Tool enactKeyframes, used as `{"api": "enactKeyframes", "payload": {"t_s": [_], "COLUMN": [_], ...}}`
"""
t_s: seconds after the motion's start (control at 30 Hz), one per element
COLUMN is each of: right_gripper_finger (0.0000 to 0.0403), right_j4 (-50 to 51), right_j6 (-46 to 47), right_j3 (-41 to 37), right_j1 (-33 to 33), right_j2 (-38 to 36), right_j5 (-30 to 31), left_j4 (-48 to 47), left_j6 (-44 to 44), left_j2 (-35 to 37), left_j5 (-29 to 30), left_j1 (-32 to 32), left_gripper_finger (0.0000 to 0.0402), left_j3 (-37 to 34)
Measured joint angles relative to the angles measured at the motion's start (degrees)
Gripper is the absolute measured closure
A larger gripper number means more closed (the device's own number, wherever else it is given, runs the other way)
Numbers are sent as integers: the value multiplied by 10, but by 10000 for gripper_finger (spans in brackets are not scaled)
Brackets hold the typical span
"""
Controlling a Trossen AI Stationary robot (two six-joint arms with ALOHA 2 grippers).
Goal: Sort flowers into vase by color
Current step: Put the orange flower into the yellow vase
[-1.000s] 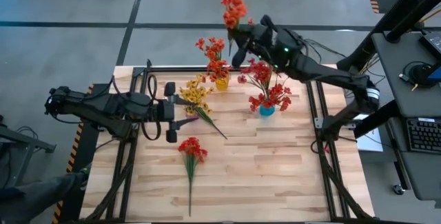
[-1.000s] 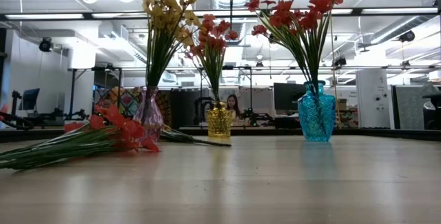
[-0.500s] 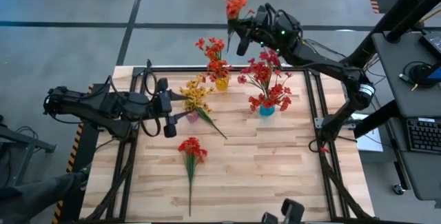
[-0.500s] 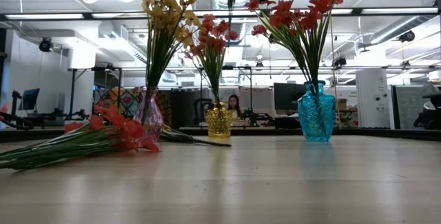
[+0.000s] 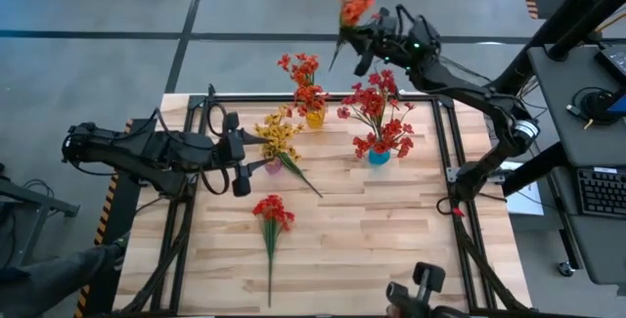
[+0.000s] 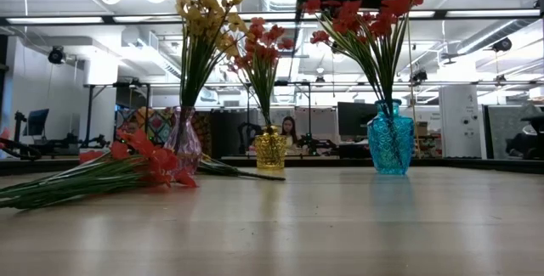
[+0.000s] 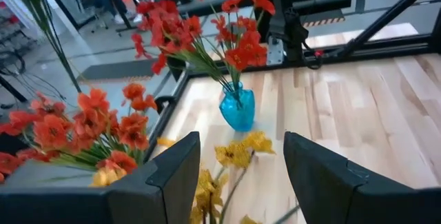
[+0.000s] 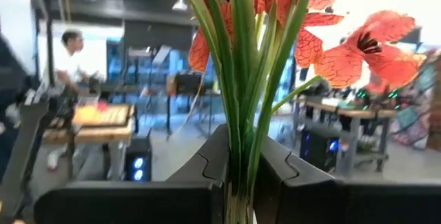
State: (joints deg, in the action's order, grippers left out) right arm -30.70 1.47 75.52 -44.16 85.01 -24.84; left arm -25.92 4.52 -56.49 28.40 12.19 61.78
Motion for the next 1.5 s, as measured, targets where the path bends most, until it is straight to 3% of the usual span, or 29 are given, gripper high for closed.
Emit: {"api": "enactKeyframes", "payload": {"t_s": [0.33,0.57,0.67,0.83,0.93,1.0,1.07,1.5], "right_gripper_finger": [374,374,374,374,374,374,374,374], "right_j4": [-121,-118,-60,152,223,241,249,298], "right_j6": [95,64,27,-75,-97,-95,-87,-31], "right_j3": [-82,-48,-14,56,87,103,112,114], "right_j1": [-51,-8,33,114,156,176,190,306], "right_j2": [-6,-47,-69,-97,-108,-116,-125,-159], "right_j5": [4,4,14,85,137,152,159,154], "left_j4": [-21,-22,-24,-2,52,89,123,150], "left_j6": [-22,-29,-40,-52,-35,-23,-15,45], "left_j2": [-3,-3,-5,-15,-25,-30,-31,-14], "left_j5": [-5,-5,-5,-11,-94,-170,-208,-215], "left_j1": [0,0,0,10,13,17,22,63], "left_gripper_finger": [210,209,209,209,209,209,209,209], "left_j3": [-1,-4,-6,-30,-66,-90,-110,-137]}}
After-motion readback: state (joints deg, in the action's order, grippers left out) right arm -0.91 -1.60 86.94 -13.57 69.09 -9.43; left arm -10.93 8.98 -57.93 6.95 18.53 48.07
